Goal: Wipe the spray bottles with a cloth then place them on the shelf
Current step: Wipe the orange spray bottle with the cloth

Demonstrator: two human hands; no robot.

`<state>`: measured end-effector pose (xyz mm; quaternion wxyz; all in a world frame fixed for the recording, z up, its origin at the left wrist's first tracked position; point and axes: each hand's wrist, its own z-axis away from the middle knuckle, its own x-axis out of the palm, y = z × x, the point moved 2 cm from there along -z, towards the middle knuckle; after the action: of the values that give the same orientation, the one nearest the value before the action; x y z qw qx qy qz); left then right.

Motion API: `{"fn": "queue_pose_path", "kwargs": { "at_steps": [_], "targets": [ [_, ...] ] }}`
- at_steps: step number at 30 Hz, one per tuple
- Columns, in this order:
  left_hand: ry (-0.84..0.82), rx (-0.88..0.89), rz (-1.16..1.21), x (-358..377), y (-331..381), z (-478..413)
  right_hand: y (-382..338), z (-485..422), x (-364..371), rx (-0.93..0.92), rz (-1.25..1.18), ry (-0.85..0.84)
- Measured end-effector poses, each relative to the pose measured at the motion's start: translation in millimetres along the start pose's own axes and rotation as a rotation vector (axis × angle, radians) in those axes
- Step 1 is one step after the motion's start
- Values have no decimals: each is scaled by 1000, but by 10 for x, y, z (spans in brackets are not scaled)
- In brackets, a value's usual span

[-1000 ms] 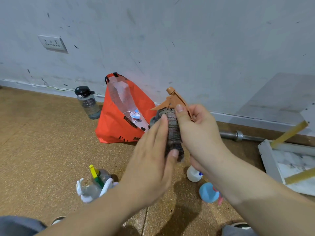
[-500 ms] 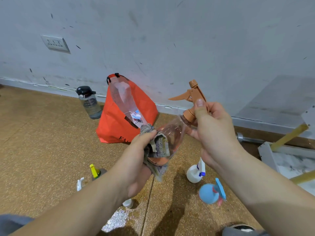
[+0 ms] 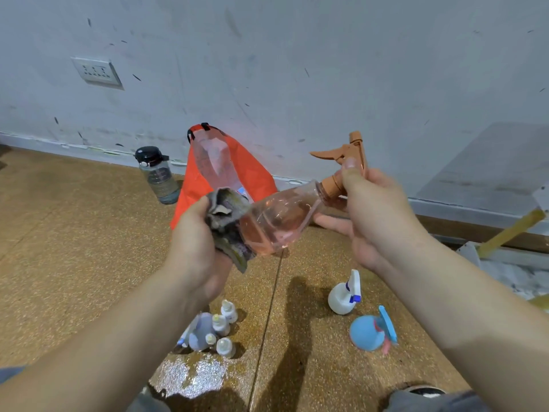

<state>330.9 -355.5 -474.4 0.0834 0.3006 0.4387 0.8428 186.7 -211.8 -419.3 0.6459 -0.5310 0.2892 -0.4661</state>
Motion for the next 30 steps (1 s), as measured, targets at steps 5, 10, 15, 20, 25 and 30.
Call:
{"fn": "queue_pose_path", "kwargs": {
  "at_steps": [5, 10, 15, 20, 25, 30],
  "targets": [
    [-137, -63, -43, 99, -185, 155, 24, -30, -80, 52, -63, 54],
    [-197, 1, -72, 115, -362, 155, 67, 7, -60, 115, -121, 60],
    [-242, -73, 2, 207, -135, 197, 76, 19, -46, 158, -149, 29],
    [7, -95, -294, 39, -288, 182, 181, 48, -6, 123, -86, 3],
    [85, 47, -337, 43, -78, 216, 101, -47, -55, 156, -68, 52],
    [46, 315, -664, 86, 96, 275, 70, -111, -134, 175, -18, 118]
  ]
}}
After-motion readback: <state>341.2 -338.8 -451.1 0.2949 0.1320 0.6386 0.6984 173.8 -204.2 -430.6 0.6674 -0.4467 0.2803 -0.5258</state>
